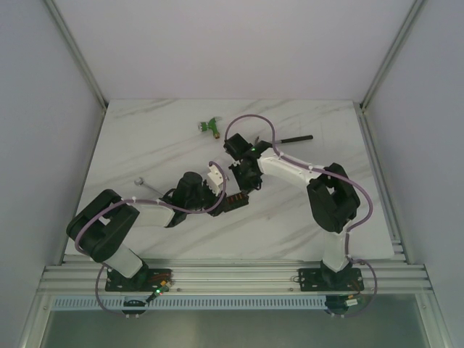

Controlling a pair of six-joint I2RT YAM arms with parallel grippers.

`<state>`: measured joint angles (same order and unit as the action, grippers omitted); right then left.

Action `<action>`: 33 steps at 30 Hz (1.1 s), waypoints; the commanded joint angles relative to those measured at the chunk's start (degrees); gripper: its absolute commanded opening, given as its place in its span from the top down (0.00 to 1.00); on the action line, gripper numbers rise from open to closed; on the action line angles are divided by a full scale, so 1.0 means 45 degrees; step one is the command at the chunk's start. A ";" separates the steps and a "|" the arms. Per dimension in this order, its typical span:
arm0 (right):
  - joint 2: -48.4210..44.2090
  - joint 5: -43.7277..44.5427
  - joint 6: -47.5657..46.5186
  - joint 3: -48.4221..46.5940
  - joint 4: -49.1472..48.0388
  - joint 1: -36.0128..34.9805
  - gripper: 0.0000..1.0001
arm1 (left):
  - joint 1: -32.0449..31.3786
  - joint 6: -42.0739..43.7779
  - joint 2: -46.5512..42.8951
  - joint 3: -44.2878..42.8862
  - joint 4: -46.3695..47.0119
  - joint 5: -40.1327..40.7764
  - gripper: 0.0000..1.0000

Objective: Snap on the fuse box
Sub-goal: Install the fuse at the fuse box base.

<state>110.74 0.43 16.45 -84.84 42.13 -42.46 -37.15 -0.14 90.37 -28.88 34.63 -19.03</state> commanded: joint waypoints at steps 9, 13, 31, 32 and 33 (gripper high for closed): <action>0.0724 -0.0476 -0.0188 -0.0430 0.0701 0.0011 0.97 | -0.0047 0.0222 0.0065 -0.0046 -0.0763 0.0185 0.74; 0.0855 -0.0574 -0.0236 -0.0235 0.0855 -0.0016 1.00 | -0.0046 0.0209 0.0071 -0.0046 -0.0748 0.0205 0.74; 0.0046 -0.0055 -0.0530 -0.1099 0.0673 -0.0109 0.74 | -0.0047 0.0227 0.0167 -0.0085 -0.0794 0.0136 0.74; 0.0099 -0.0048 -0.0530 -0.1080 0.0659 -0.0115 0.74 | -0.0046 0.0227 0.0181 -0.0095 -0.0784 0.0116 0.74; 0.0143 -0.0030 -0.0520 -0.1063 0.0660 -0.0108 0.74 | -0.0046 0.0227 0.0176 -0.0086 -0.0782 0.0106 0.74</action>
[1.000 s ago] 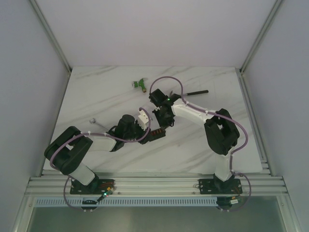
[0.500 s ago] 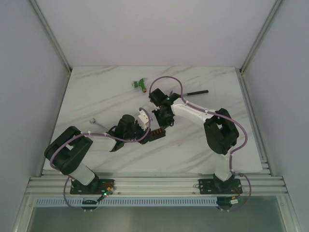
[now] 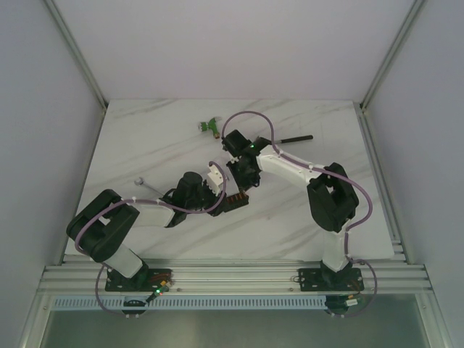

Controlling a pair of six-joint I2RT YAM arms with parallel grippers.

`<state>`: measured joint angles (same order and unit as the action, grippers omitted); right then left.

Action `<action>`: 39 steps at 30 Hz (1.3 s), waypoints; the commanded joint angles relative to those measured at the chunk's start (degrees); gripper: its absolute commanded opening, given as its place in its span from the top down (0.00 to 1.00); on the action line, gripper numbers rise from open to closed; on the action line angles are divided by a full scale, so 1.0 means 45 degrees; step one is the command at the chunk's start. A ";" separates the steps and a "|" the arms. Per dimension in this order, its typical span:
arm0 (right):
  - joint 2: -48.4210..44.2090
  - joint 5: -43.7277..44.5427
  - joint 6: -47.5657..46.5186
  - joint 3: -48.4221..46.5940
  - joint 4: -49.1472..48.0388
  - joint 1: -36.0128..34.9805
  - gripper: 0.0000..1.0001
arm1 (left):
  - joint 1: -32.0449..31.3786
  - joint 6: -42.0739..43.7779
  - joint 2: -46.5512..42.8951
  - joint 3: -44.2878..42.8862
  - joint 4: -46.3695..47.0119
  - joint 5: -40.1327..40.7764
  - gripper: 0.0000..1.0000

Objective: Snap on the fuse box
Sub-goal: Install the fuse at the fuse box base.

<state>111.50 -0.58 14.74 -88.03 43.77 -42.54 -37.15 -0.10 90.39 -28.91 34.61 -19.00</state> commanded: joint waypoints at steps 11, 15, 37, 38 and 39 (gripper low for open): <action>0.0487 0.0498 -0.0058 -0.0190 0.0576 -0.0096 0.74 | -0.0046 0.0217 0.0161 -0.0080 -0.0778 0.0101 0.74; 0.0623 0.0443 -0.0107 -0.0142 0.0558 -0.0096 0.75 | -0.0047 0.0217 0.0164 -0.0073 -0.0779 0.0095 0.74; 0.1056 0.0830 -0.0522 0.2628 0.0375 -0.0077 1.00 | -0.0010 0.0199 0.0088 -0.0041 -0.0824 0.0256 0.78; 0.1110 0.0771 -0.0571 0.2750 0.0345 -0.0082 1.00 | -0.0007 0.0183 0.0089 -0.0046 -0.0807 0.0243 0.79; 0.1192 0.0663 -0.0616 0.2866 0.0309 -0.0092 1.00 | 0.0010 0.0169 0.0101 -0.0042 -0.0793 0.0230 0.79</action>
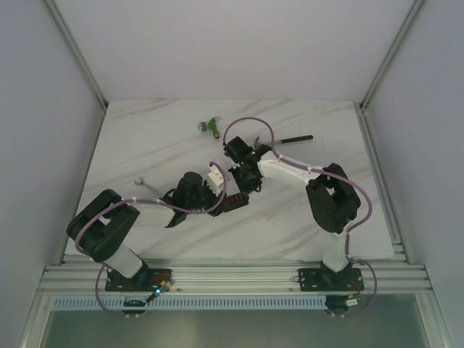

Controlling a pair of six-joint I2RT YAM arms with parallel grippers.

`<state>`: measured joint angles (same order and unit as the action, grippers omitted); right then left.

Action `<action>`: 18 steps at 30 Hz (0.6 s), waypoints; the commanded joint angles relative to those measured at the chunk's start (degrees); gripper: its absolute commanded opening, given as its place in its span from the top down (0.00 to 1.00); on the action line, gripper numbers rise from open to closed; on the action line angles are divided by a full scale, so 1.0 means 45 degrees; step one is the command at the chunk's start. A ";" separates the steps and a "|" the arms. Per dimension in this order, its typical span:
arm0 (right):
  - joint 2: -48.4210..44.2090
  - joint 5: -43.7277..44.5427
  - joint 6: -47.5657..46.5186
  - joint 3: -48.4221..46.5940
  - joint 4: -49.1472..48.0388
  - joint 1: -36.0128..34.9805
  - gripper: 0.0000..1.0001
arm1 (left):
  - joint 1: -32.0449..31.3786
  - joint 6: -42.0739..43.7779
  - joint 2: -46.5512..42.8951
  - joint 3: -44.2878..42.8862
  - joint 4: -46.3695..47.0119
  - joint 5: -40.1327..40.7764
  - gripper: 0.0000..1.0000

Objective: Snap on the fuse box
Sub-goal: Install the fuse at the fuse box base.

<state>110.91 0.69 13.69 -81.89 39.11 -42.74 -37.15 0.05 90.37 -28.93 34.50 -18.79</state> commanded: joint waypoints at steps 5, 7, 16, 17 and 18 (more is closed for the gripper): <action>0.1709 0.0216 -0.0535 0.1813 0.1215 -0.0092 1.00 | 0.0051 0.0084 0.0189 -0.0060 -0.0753 0.0171 0.79; 0.1789 0.0097 -0.0576 0.1915 0.1099 -0.0103 1.00 | 0.0070 0.0067 0.0209 -0.0055 -0.0738 0.0168 0.80; 0.3041 0.0095 -0.0602 0.1788 0.0563 -0.0237 1.00 | 0.0091 0.0034 0.0299 -0.0085 -0.0701 0.0073 0.80; 0.3255 0.0125 -0.0584 0.1737 0.0534 -0.0256 1.00 | 0.0091 0.0028 0.0291 -0.0077 -0.0698 0.0073 0.80; 0.3511 0.0223 -0.0575 0.1701 0.0459 -0.0281 1.00 | 0.0100 0.0027 0.0297 -0.0076 -0.0693 0.0058 0.80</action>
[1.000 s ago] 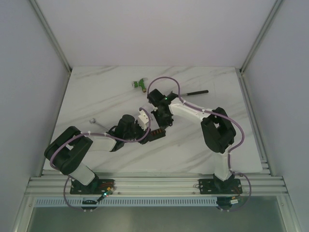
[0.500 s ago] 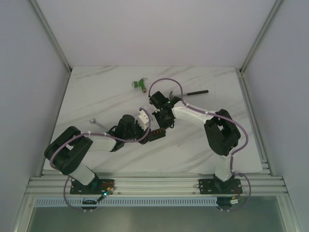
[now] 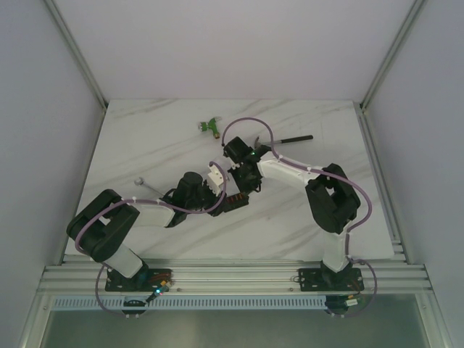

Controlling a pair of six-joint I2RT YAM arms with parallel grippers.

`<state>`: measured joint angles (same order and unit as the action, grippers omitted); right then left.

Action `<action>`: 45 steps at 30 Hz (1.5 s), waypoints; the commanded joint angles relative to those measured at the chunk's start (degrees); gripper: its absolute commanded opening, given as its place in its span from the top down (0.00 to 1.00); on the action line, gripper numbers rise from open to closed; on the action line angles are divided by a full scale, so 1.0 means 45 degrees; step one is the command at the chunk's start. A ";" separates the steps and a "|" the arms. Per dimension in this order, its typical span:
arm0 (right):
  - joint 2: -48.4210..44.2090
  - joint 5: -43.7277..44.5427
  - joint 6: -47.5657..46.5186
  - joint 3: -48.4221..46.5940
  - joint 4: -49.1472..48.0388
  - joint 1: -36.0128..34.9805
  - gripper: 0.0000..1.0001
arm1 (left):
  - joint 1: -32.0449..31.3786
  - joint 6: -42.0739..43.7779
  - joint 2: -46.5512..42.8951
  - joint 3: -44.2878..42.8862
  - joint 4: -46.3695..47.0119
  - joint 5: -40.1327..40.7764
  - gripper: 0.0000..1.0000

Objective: Snap on the fuse box
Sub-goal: Install the fuse at the fuse box base.

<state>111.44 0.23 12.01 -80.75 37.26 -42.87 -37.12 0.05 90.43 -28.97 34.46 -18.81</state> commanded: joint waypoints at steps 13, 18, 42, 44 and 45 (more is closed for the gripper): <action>0.0448 -0.0018 0.0027 -0.0025 0.0731 -0.0356 0.86 | 0.0070 0.0067 0.0311 -0.0144 -0.0833 0.0097 0.79; -0.0462 0.0262 0.0346 -0.0716 0.0785 -0.0302 0.73 | 0.0066 0.0103 0.0218 -0.0124 -0.0869 0.0060 0.78; 0.0338 0.0219 0.0643 -0.0617 0.1178 0.0015 1.00 | 0.0064 0.0098 0.0278 -0.0156 -0.0845 -0.0110 0.77; 0.0664 0.0228 0.0580 -0.0370 0.1196 0.0025 1.00 | 0.0066 0.0104 0.0265 -0.0152 -0.0844 -0.0091 0.77; 0.0819 0.0272 0.0547 -0.0253 0.1221 0.0031 1.00 | 0.0064 0.0115 0.0274 -0.0155 -0.0849 -0.0082 0.77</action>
<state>111.18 1.39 14.55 -84.27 40.51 -42.85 -37.08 0.05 90.50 -29.47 33.78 -19.03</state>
